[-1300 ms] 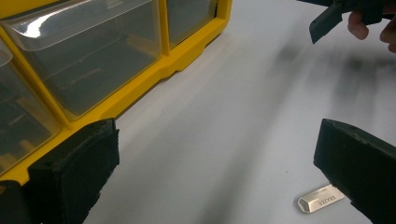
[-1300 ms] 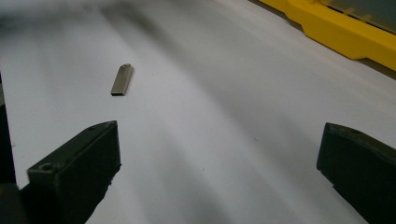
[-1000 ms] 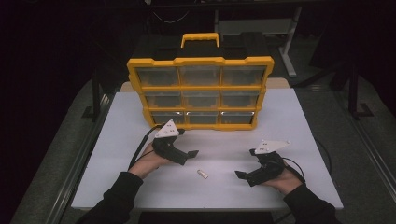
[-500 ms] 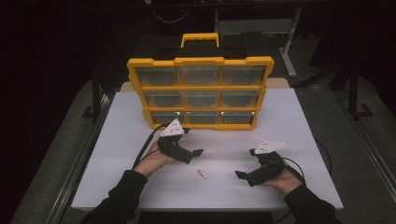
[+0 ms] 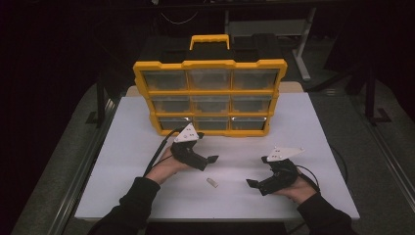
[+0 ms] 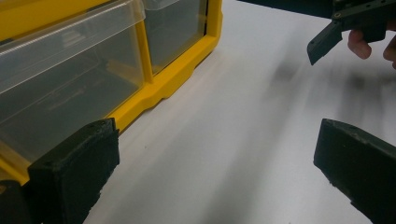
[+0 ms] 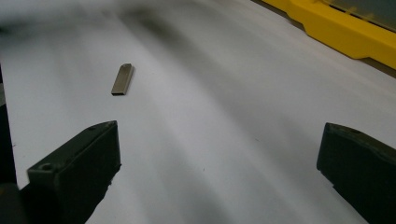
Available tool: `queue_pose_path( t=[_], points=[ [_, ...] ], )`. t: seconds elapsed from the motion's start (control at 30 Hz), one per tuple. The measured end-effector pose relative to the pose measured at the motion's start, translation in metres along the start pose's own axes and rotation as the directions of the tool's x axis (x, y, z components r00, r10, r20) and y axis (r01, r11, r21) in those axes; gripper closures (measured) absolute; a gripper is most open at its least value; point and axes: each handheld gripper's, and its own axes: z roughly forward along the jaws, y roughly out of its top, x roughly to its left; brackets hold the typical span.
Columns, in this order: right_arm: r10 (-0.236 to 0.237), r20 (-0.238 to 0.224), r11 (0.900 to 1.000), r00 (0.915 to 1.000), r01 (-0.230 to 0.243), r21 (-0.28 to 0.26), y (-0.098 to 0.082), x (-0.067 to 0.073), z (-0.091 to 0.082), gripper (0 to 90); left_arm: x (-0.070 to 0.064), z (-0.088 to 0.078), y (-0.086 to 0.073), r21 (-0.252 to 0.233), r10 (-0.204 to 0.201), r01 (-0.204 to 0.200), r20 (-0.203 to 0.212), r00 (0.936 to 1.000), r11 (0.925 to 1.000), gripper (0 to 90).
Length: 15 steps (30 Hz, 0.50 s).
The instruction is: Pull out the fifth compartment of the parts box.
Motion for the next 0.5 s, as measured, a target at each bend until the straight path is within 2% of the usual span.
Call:
queue_pose_path(
  t=[0.27, 0.5],
  points=[
    [0.000, -0.001, 1.000, 1.0000, 0.000, 0.000, 0.0000, -0.0001, -0.0002, 0.0, -0.0006, 0.0016, -0.0004, -0.002, 0.011, -0.011, 0.000, 0.9999, 0.9999, 0.4],
    [-0.003, -0.005, 1.000, 1.0000, 0.003, -0.001, 0.0001, 0.0000, 0.0002, 0.0, -0.0004, -0.0008, -0.0003, -0.006, 0.038, -0.038, -0.017, 0.9991, 0.9993, 0.4]
  ],
)
